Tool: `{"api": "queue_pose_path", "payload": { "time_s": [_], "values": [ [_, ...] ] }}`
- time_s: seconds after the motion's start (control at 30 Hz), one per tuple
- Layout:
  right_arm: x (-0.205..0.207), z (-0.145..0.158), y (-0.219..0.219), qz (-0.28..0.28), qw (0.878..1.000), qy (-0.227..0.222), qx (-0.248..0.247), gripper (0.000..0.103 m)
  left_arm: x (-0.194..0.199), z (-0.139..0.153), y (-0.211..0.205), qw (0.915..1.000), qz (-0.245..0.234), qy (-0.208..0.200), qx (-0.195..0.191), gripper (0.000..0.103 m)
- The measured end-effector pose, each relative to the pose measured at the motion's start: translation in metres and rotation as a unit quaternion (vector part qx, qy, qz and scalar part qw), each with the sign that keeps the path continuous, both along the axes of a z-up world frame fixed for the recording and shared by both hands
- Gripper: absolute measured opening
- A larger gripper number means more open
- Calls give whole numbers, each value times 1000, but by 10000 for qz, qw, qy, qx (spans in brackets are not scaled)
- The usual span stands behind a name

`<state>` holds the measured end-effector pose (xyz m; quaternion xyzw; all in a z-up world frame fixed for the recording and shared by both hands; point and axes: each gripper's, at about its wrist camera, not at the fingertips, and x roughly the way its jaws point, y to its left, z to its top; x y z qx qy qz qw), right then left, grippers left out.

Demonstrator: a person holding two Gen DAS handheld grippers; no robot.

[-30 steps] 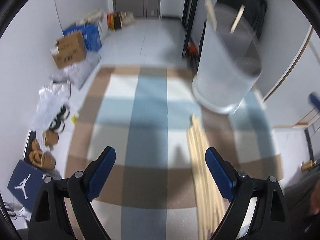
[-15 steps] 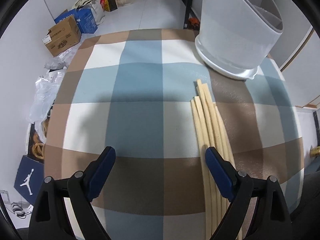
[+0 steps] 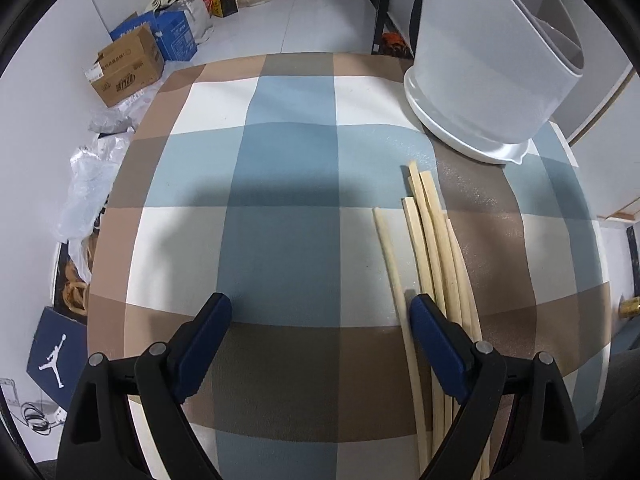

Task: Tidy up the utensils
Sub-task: 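Move both grippers back toward the chopstick pile, then grasp a chopstick with the left gripper and lift it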

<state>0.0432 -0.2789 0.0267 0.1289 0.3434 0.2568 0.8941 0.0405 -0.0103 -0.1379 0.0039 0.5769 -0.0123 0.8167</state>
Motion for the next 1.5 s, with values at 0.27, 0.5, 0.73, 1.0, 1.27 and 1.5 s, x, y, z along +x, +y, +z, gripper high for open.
{"api": "queue_pose_path", "payload": {
  "time_s": [0.27, 0.5, 0.73, 1.0, 1.27, 1.5],
  "values": [
    [-1, 1, 1, -14, 10000, 2, 20, 103, 15, 0, 2, 9999, 106, 14, -42, 81],
    [5, -1, -7, -125, 9997, 171, 133, 103, 28, 4, 2, 9999, 77, 23, -109, 30],
    [8, -5, -8, -93, 9994, 325, 82, 103, 34, 3, 13, 9985, 176, 134, -507, 1],
    [12, -29, 11, 217, 9965, 750, -301, 98, 19, 22, 37, 9924, 554, -378, -1035, 0],
    [23, -70, 59, 790, 9827, 1414, -902, 62, 8, 45, 63, 9772, 856, -1049, -1633, 0],
    [34, -90, 98, 971, 9741, 1448, -1439, 36, 11, 49, 80, 9676, 973, -1243, -1969, 0]
  ]
}}
